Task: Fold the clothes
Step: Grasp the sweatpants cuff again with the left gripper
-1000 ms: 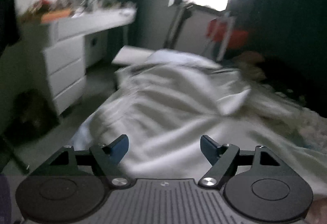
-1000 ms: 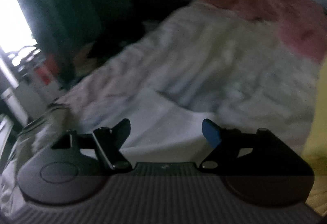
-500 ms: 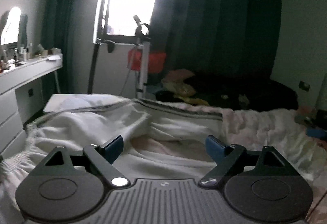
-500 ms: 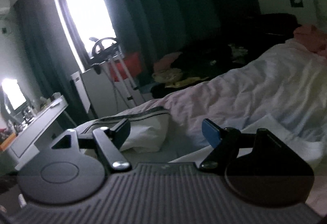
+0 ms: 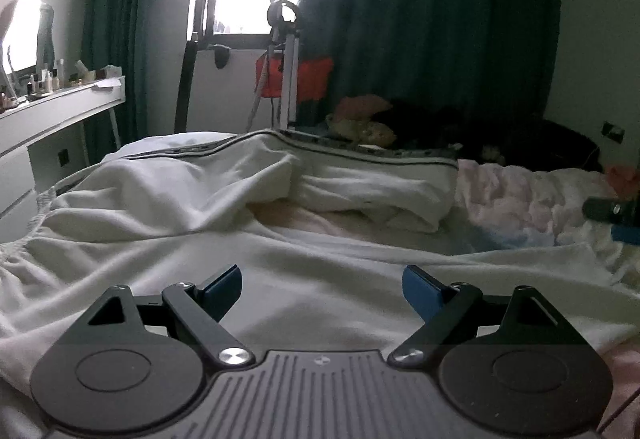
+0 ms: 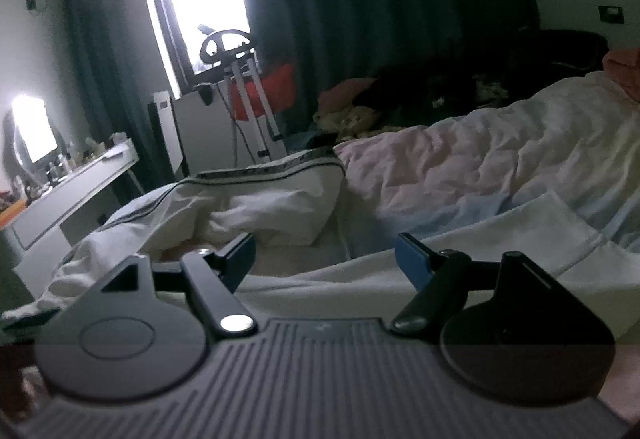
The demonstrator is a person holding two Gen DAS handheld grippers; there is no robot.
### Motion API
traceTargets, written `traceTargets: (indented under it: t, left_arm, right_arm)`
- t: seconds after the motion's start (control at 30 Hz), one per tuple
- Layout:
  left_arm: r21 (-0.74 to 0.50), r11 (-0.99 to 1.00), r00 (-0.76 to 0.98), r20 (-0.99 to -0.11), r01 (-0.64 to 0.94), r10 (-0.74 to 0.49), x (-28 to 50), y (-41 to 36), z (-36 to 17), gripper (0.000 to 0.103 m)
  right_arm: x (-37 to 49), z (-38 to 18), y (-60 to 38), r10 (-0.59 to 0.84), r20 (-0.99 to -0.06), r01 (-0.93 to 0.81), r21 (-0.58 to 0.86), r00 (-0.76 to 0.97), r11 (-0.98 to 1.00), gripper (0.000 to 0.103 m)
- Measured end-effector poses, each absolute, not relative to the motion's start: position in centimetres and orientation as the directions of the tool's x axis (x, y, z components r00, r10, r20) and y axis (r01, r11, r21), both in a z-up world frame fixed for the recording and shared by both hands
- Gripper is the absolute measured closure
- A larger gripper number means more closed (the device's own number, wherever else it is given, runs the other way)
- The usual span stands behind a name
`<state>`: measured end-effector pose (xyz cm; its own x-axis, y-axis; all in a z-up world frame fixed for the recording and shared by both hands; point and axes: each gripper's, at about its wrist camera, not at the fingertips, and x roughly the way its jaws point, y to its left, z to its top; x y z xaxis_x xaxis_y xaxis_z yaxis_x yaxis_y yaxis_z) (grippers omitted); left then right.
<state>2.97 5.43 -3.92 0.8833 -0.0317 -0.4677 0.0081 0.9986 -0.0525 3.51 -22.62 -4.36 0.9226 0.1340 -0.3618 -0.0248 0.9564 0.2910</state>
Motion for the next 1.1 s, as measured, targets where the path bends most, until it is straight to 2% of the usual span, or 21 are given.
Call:
traceTargets:
  t: [0.33,0.53,0.67,0.9,1.0,1.1]
  left_arm:
    - [-0.01,0.999,0.873,-0.486,0.037,-0.037,4.3,4.1,-4.7,0.014]
    - [0.082,0.992,0.86,-0.509,0.095,-0.04,7.6,1.5,-5.7,0.014]
    - [0.105,0.987,0.848,-0.527,0.118,-0.045,11.1,-0.6,-6.7,0.014]
    - [0.066,0.994,0.824,-0.566,0.088,-0.035,20.2,-4.8,-8.4,0.014]
    - [0.041,0.995,0.831,-0.553,0.091,-0.054,24.0,-7.1,-8.8,0.014]
    - [0.084,0.988,0.844,-0.532,0.129,-0.066,27.2,-9.9,-9.7,0.013]
  right_arm:
    - [3.0,-4.6,-22.7,0.085,-0.378,0.037,0.303,0.922,0.952,0.024]
    - [3.3,-4.9,-23.6,0.055,-0.395,0.08,0.318,0.917,0.945,0.024]
    - [3.6,-5.2,-24.1,0.033,-0.406,0.108,0.321,0.913,0.941,0.024]
    - [5.2,-6.6,-25.7,-0.014,-0.447,0.192,0.355,0.894,0.915,0.024]
    - [6.4,-7.3,-26.6,-0.037,-0.453,0.219,0.358,0.891,0.908,0.024]
    - [8.1,-8.2,-27.5,-0.085,-0.479,0.274,0.34,0.873,0.9,0.024]
